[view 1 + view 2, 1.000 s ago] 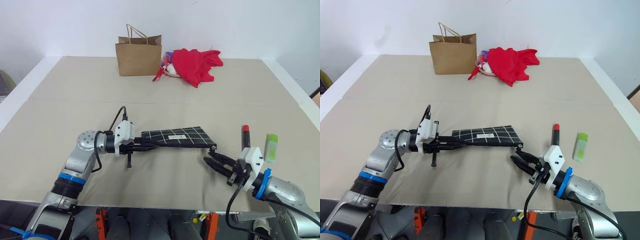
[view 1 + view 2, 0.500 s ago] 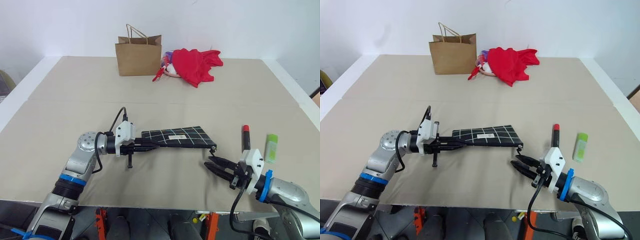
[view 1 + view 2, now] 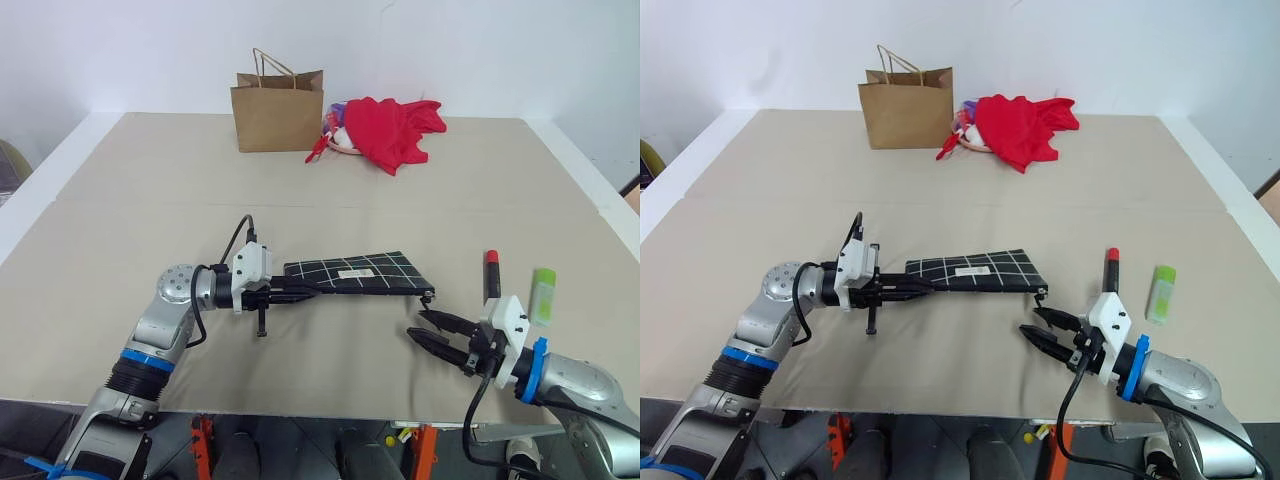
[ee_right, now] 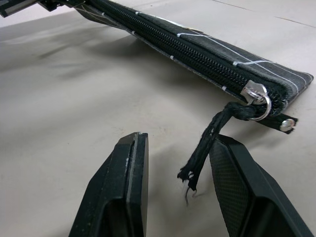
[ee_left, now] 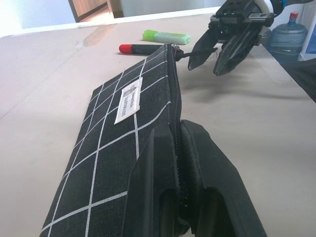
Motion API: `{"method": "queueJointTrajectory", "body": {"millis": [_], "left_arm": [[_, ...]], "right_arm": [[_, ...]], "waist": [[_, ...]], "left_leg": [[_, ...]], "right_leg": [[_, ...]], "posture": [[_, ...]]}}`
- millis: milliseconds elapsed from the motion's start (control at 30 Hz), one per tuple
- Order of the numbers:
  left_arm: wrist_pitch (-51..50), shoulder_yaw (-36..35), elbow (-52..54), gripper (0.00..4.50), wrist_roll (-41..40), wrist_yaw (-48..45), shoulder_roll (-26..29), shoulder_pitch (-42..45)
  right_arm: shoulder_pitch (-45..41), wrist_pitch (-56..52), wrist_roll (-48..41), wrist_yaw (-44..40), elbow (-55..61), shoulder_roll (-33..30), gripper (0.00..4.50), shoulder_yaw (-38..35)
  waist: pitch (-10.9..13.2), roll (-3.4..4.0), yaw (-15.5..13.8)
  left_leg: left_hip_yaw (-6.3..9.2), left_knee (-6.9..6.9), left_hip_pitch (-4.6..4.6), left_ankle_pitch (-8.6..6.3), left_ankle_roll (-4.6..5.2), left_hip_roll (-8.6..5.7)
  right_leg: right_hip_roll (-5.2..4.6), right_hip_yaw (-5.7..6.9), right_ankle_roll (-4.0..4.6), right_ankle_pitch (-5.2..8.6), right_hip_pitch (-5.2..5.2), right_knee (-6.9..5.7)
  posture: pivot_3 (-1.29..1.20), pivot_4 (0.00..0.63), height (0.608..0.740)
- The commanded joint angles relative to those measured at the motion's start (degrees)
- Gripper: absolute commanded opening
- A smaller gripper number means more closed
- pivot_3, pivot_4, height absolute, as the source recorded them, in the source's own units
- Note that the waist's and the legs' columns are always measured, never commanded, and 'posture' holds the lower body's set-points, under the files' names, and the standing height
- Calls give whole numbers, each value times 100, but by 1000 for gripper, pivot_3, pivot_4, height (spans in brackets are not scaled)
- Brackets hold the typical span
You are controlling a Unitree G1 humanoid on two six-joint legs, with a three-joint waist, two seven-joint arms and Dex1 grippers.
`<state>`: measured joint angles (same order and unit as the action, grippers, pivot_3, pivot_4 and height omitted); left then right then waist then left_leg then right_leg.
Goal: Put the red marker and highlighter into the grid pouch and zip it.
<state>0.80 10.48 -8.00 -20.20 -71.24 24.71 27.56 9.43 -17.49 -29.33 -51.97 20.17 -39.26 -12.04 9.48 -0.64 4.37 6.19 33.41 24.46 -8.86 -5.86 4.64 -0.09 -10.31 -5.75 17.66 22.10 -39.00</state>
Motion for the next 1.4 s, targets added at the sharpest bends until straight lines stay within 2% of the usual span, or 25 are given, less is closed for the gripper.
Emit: {"method": "queueJointTrajectory", "body": {"millis": [33,233,267,300,433,700,1000,1400], "left_arm": [[69,-15,162,0,11,7,-23,-62],[71,-6,154,0,22,23,-56,-51],[64,-9,156,0,19,28,-61,-47],[52,-17,171,0,13,34,-63,-47],[7,-42,212,0,-19,49,-60,-35],[10,-39,186,0,-25,63,-64,-8],[33,80,257,0,-2,78,-227,41],[145,147,229,0,122,81,-311,-7]], "right_arm": [[-133,-105,-216,6,207,-121,2084,-271],[-218,-223,-214,-25,140,-129,2084,-204],[-219,-253,-203,-25,133,-131,1707,-178],[-203,-249,-173,-36,128,-124,1582,-143],[-165,-271,-120,-40,102,-118,22,-86],[-209,-335,-137,-115,168,-188,22,-38],[-1150,-913,87,219,502,119,22,1133],[-1845,-1160,55,237,544,212,22,1473]], "waist": [[0,0,-1],[0,0,-4],[0,0,-4],[0,0,-5],[0,0,-5],[0,0,-5],[1,-1,12],[2,-1,0]], "left_leg": [[0,0,0,0,0,0],[0,0,0,0,0,0],[0,0,0,0,0,0],[0,0,0,0,0,0],[0,0,0,0,0,0],[0,0,0,0,0,0],[0,1,-2,1,-1,0],[1,0,0,1,-1,0]], "right_leg": [[0,0,0,0,0,0],[0,0,0,0,0,0],[0,0,0,0,-1,0],[0,0,0,0,0,0],[0,0,-1,0,-1,0],[0,0,-1,0,-1,0],[1,0,-1,-3,-1,0],[1,1,-2,-2,0,0]], "posture": [[0,150,740],[0,150,740],[0,150,740],[0,150,740],[0,150,740],[0,150,740],[0,150,740],[0,150,740]]}}
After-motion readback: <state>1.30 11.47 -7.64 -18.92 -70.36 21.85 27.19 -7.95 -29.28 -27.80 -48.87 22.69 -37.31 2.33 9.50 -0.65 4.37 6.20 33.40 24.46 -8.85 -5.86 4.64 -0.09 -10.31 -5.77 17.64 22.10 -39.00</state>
